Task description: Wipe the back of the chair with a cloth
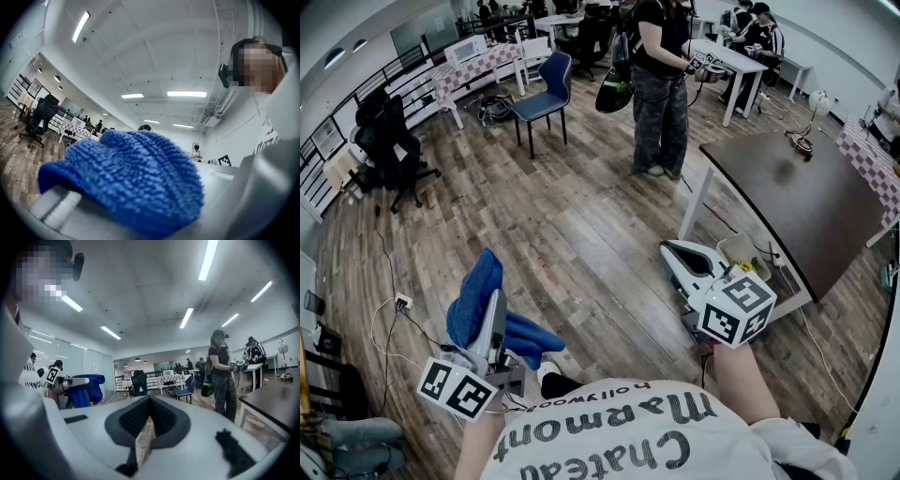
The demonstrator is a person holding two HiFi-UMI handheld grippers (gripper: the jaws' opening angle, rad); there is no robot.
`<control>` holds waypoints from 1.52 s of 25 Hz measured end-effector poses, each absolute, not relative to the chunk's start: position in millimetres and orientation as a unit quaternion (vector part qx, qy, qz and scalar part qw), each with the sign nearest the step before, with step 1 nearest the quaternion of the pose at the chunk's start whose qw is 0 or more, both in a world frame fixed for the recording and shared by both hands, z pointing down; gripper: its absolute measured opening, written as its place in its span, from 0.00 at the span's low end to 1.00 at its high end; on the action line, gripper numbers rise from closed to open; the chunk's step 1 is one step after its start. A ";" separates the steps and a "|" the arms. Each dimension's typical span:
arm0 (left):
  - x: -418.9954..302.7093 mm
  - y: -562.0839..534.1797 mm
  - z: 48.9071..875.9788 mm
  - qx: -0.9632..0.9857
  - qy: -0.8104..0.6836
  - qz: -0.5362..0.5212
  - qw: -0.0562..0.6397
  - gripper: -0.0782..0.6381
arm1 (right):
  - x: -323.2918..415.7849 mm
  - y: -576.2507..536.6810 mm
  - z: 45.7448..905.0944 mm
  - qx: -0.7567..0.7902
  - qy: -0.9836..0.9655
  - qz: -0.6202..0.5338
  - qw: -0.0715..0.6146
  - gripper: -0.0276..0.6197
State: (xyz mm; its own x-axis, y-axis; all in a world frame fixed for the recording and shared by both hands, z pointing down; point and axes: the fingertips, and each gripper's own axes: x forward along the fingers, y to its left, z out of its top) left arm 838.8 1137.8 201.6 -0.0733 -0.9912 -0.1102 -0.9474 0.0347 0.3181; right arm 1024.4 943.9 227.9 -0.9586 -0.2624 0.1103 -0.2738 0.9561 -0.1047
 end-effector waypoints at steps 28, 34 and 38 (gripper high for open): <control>817.7 1115.5 217.0 0.683 -0.708 -0.154 0.093 0.15 | 1019.5 925.0 271.7 0.165 -0.973 0.130 0.095 0.06; 800.5 1087.6 234.2 0.689 -0.698 -0.161 0.114 0.15 | 1008.3 904.0 280.2 0.178 -0.969 0.138 0.099 0.06; 783.5 1061.0 237.6 0.695 -0.690 -0.161 0.119 0.15 | 991.1 882.3 284.4 0.181 -0.968 0.142 0.104 0.06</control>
State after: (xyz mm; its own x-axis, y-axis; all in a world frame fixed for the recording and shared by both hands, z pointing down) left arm 783.5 1061.0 237.6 -0.0043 -0.9982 -0.0596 -0.9215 -0.0192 0.3878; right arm 991.1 882.3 284.4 -0.9130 -0.3205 0.2524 -0.3795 0.8942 -0.2374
